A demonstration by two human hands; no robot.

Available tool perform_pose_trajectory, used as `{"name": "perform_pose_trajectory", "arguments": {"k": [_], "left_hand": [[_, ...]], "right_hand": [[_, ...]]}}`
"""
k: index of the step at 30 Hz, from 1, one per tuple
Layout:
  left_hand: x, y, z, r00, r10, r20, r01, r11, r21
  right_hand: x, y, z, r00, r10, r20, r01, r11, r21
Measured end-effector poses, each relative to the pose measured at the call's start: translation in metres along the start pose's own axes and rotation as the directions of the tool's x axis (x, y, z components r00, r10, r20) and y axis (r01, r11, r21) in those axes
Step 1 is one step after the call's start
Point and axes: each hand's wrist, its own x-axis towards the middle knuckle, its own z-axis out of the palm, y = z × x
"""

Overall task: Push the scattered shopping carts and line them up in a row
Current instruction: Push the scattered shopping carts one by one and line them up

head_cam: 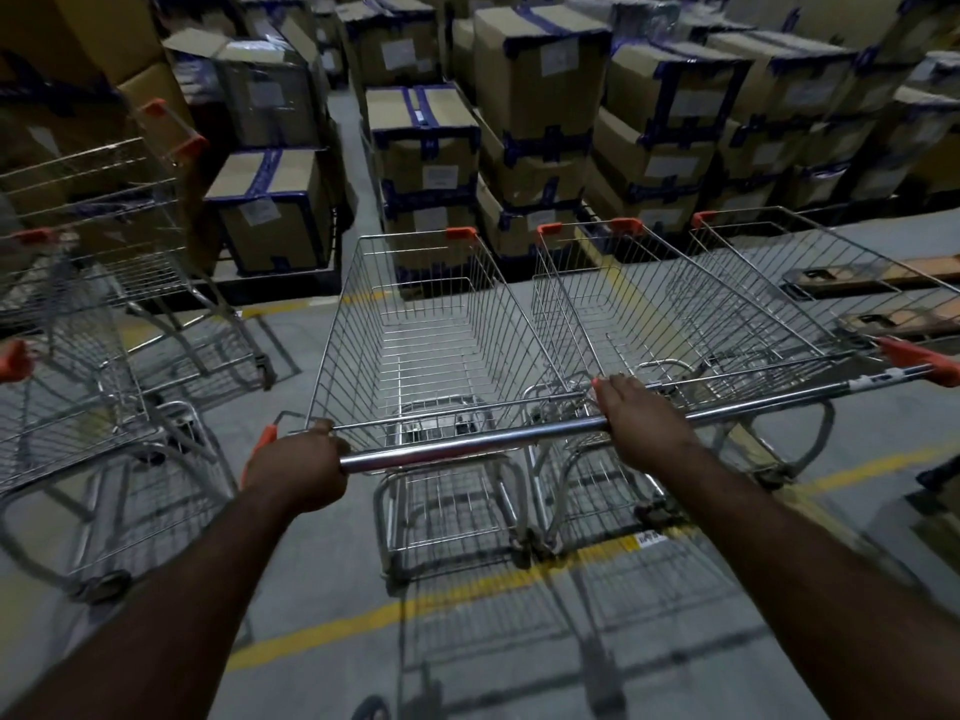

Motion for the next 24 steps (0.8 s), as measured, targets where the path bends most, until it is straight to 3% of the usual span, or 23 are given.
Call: {"name": "perform_pose_trajectory", "arguments": {"k": [7, 12, 24], "left_hand": [[-0.016, 0.001, 0.008, 1.000, -0.009, -0.014, 0.009, 1.000, -0.001], [-0.021, 0.010, 0.009, 0.999, -0.019, -0.043, 0.019, 1.000, -0.005], [-0.024, 0.025, 0.004, 0.999, -0.012, -0.045, 0.012, 1.000, 0.007]], "right_hand": [[-0.026, -0.007, 0.003, 0.990, 0.046, -0.131, -0.045, 0.999, 0.014], [-0.034, -0.007, -0.004, 0.983, 0.112, -0.142, -0.096, 0.989, 0.116], [-0.038, -0.006, -0.001, 0.974, 0.173, -0.147, -0.161, 0.983, 0.091]]}}
